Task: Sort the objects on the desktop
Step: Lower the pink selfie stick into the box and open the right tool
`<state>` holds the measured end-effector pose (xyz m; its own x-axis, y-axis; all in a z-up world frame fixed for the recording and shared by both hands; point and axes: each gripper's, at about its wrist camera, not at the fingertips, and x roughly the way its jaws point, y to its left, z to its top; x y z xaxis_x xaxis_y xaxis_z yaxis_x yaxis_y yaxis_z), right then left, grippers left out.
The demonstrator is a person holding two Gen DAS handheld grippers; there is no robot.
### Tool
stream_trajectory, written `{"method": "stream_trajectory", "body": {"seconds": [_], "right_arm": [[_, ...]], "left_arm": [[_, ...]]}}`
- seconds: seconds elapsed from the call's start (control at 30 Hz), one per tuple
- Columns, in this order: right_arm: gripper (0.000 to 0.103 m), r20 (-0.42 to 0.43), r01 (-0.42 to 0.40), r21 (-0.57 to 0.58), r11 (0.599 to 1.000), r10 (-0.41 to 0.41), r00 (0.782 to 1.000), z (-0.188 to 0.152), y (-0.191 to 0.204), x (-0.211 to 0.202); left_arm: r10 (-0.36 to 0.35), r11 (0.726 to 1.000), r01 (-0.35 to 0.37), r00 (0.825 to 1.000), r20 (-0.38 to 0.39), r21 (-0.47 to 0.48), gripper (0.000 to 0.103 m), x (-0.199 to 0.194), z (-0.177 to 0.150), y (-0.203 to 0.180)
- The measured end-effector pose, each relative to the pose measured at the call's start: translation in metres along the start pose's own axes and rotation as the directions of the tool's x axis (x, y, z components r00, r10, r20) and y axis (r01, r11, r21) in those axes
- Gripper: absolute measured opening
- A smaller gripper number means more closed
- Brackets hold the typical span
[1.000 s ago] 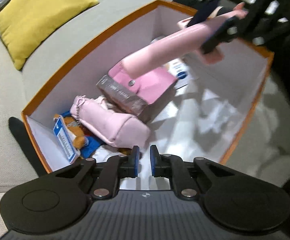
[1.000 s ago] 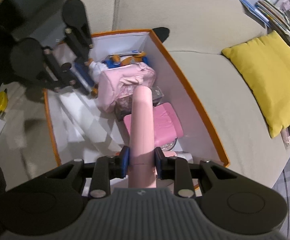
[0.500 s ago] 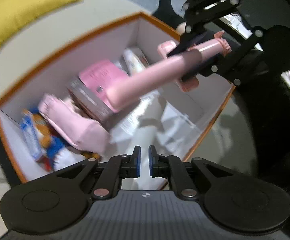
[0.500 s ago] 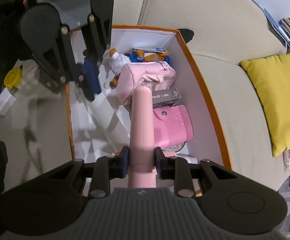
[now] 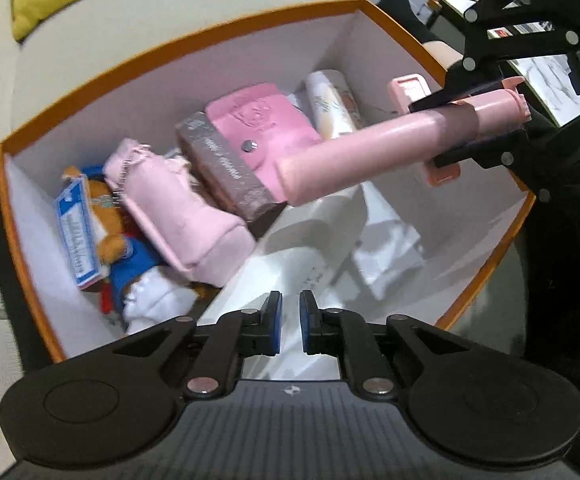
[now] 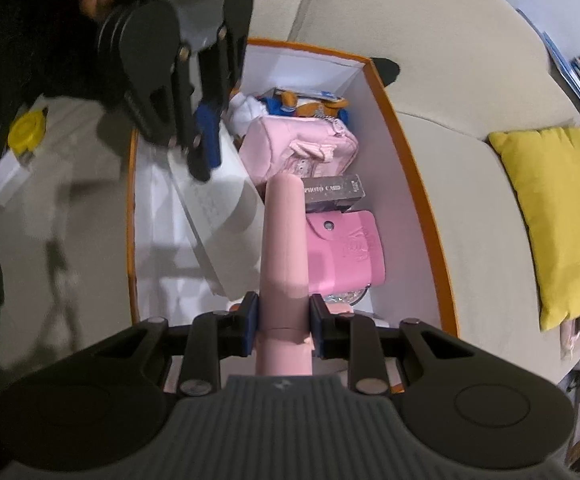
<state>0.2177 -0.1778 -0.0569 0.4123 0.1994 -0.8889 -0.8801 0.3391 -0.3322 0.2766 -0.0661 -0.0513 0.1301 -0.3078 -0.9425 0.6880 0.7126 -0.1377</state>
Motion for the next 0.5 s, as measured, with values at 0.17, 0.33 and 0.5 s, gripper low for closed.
{"method": "stream_trajectory", "body": {"seconds": [0.17,0.33,0.5], "right_arm": [[0.028,-0.042,-0.011,-0.122,0.993,0.006,0.999,0.006,0.006,0.007],[0.028,-0.069,-0.044,-0.174,0.984,0.033,0.997,0.012,0.008,0.022],[0.028,-0.108,-0.079,-0.189,0.979,0.06,0.992,0.015,0.011,0.044]], "left_arm": [[0.115,0.993,-0.115,0.993,0.008,-0.036,0.012,0.001,-0.001,0.011],[0.12,0.992,-0.12,0.993,-0.011,-0.024,0.012,0.011,-0.006,0.012],[0.12,0.992,-0.12,0.993,-0.009,-0.031,0.012,0.02,-0.014,0.013]]}}
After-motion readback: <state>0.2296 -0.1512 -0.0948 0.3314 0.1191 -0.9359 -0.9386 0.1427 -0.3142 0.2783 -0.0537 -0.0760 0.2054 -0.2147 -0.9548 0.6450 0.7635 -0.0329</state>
